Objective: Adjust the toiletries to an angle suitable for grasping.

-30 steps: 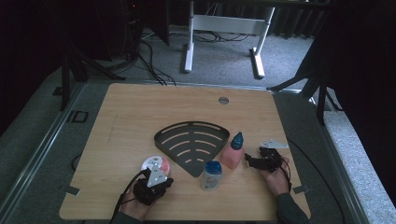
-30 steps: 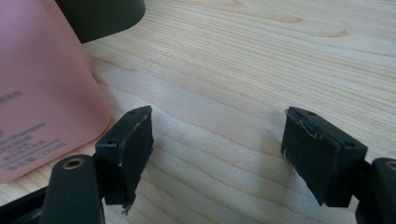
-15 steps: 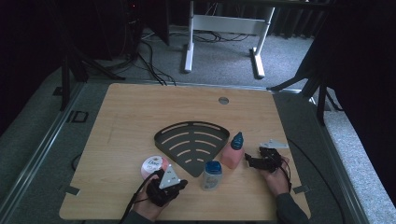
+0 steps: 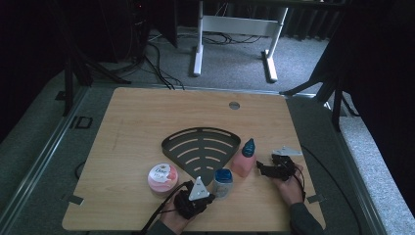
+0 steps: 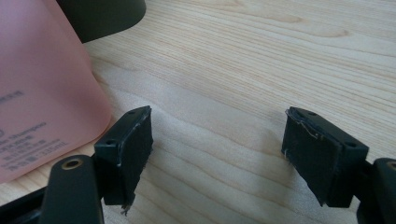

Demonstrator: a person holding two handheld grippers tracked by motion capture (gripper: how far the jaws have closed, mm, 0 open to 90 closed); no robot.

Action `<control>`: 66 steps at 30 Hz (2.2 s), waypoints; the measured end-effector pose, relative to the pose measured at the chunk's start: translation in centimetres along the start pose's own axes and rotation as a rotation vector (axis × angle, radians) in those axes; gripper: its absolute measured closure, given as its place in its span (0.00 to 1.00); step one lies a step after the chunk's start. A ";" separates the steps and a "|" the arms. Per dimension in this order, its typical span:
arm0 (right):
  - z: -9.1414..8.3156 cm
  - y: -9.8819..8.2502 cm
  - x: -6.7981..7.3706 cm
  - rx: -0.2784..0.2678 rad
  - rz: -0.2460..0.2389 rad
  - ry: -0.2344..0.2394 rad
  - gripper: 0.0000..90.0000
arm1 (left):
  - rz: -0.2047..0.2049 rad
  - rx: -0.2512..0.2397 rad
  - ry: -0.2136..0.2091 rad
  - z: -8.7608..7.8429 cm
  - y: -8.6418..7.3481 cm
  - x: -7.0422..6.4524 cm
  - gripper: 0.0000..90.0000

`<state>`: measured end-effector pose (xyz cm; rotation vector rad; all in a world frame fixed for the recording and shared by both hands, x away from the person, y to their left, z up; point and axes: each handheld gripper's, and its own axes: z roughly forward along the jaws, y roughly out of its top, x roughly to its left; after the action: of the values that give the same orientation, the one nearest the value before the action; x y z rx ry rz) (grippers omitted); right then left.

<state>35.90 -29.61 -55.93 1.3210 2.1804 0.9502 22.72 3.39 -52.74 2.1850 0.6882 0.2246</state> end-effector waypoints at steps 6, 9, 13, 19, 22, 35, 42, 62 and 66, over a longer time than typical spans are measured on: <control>0.0 0.0 0.0 0.000 0.000 0.000 0.27 | 0.008 0.004 -0.010 0.9 0.4 -0.2 1.00; 0.0 0.0 0.0 0.000 0.000 0.000 0.27 | 0.011 0.014 0.005 1.7 0.6 -0.1 1.00; 0.0 0.0 0.0 0.000 -0.001 0.000 0.27 | 0.001 0.019 0.021 2.1 0.6 0.3 0.99; 0.0 0.0 0.0 0.000 0.000 0.000 0.27 | -0.007 0.025 0.068 2.6 0.7 0.9 0.99; 0.0 0.0 0.0 0.000 -0.001 0.000 0.27 | -0.018 0.022 0.083 2.6 0.7 1.2 0.98; 0.0 0.0 0.0 0.000 -0.002 0.001 0.26 | -0.029 0.011 0.090 4.3 1.7 1.9 0.98; 0.0 0.0 0.0 0.000 -0.002 0.001 0.26 | -0.032 0.000 0.083 5.6 2.7 2.0 0.99; 0.0 0.0 0.0 0.001 -0.002 0.002 0.26 | -0.039 -0.024 0.059 6.3 4.1 2.5 0.98; 0.0 0.0 0.0 0.001 -0.002 0.002 0.26 | -0.062 -0.040 0.058 4.5 4.0 3.0 0.95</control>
<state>35.90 -29.62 -55.93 1.3184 2.1838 0.9500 28.55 -0.01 -52.82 2.1226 0.7758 0.2685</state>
